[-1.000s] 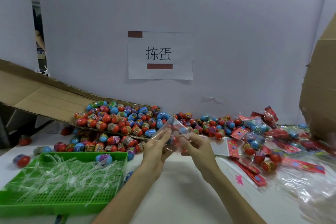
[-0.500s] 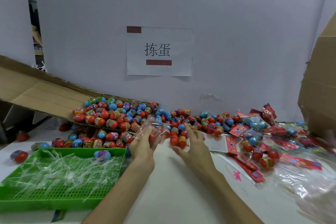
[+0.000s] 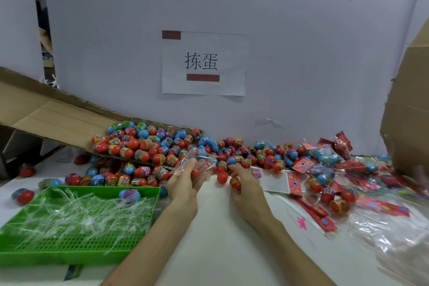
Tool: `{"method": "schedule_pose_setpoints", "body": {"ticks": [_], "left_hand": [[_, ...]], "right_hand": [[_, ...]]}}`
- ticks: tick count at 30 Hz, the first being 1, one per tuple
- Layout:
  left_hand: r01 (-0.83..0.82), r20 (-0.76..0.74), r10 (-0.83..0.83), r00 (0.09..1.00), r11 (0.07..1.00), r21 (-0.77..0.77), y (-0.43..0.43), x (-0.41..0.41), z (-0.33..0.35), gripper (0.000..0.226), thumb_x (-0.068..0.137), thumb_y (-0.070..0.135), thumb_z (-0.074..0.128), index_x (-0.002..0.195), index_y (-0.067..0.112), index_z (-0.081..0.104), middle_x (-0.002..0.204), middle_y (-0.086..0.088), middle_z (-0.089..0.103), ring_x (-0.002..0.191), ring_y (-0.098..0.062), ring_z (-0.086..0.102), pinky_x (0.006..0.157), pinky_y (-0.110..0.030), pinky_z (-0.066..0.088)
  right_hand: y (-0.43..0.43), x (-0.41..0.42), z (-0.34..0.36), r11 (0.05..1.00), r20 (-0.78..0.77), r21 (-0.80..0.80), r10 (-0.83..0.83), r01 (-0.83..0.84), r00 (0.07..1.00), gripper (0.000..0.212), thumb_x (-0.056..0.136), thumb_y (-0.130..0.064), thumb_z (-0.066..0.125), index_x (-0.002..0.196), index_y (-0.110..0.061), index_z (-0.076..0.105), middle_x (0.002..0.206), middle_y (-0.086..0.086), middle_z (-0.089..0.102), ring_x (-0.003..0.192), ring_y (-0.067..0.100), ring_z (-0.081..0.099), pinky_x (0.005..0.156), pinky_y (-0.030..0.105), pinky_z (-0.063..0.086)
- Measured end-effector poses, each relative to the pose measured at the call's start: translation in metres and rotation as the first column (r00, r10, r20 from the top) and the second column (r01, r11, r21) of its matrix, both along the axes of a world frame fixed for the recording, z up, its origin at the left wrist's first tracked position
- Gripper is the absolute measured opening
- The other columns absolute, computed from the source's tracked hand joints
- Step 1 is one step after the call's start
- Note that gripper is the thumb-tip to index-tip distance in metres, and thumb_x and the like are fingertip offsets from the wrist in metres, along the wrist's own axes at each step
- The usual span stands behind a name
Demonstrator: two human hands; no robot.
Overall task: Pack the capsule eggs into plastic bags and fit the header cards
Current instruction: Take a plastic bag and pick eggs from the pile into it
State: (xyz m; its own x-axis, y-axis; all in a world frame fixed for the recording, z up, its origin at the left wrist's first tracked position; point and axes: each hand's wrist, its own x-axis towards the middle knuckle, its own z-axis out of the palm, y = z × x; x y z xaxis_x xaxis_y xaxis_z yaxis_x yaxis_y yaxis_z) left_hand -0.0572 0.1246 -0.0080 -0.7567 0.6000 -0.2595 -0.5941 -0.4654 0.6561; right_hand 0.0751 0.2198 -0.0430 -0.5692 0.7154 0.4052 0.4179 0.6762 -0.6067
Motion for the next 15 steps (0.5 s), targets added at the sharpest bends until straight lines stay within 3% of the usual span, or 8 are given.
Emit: {"method": "schedule_pose_setpoints", "body": {"ticks": [2,4,7,10,12,15], "left_hand": [[0.003,0.013,-0.003,1.000,1.000,-0.005,0.000,0.000,0.000,0.010,0.091,0.007,0.077,0.100,0.007,0.071,0.088,-0.010,0.080,0.084,-0.025,0.079,0.064,-0.033,0.066],[0.014,0.028,-0.014,1.000,1.000,-0.005,-0.001,0.001,0.002,0.011,0.091,0.009,0.077,0.100,0.008,0.070,0.087,-0.011,0.080,0.075,-0.024,0.079,0.060,-0.032,0.065],[0.039,0.037,-0.039,0.999,0.999,0.002,0.000,0.001,0.003,0.012,0.092,0.009,0.075,0.102,0.007,0.070,0.088,-0.013,0.080,0.077,-0.026,0.079,0.057,-0.032,0.064],[0.062,0.024,-0.062,0.998,0.998,0.002,0.001,0.002,0.002,0.015,0.094,0.010,0.074,0.108,0.006,0.070,0.106,-0.020,0.077,0.099,-0.034,0.076,0.074,-0.040,0.066],[0.075,0.006,-0.075,0.997,0.997,0.001,0.001,0.004,0.002,0.019,0.094,0.012,0.074,0.113,0.008,0.070,0.111,-0.019,0.075,0.104,-0.035,0.074,0.085,-0.044,0.064],[0.112,-0.046,-0.112,0.993,0.994,0.002,-0.001,0.006,0.001,0.026,0.093,0.013,0.075,0.118,0.006,0.070,0.108,-0.020,0.076,0.099,-0.031,0.075,0.081,-0.040,0.065]], "right_hand": [[0.000,0.002,0.005,0.998,-0.124,-0.042,-0.044,0.039,0.991,0.052,0.096,-0.001,0.060,0.141,-0.027,0.054,0.135,-0.005,0.062,0.120,0.015,0.060,0.103,0.031,0.051],[-0.002,0.003,0.013,0.993,-0.247,-0.108,-0.068,0.042,0.967,0.039,0.099,-0.007,0.061,0.134,-0.024,0.060,0.123,-0.003,0.069,0.104,0.015,0.067,0.084,0.026,0.056],[-0.007,0.005,0.026,0.952,-0.434,-0.289,-0.034,-0.103,0.900,0.025,0.104,-0.016,0.057,0.127,-0.022,0.062,0.112,0.000,0.072,0.095,0.017,0.069,0.068,0.021,0.055],[-0.016,0.005,0.035,0.878,-0.513,-0.398,0.027,-0.266,0.858,0.018,0.102,-0.015,0.060,0.118,-0.022,0.065,0.107,0.001,0.075,0.094,0.020,0.072,0.071,0.025,0.058],[-0.021,0.003,0.036,0.833,-0.550,-0.446,0.034,-0.328,0.835,0.020,0.097,-0.011,0.068,0.114,-0.019,0.066,0.108,0.003,0.075,0.095,0.021,0.074,0.075,0.031,0.062],[-0.023,0.002,0.036,0.811,-0.581,-0.478,-0.004,-0.337,0.814,0.024,0.089,-0.009,0.078,0.111,-0.013,0.068,0.106,0.009,0.074,0.095,0.025,0.074,0.081,0.038,0.063]]}}
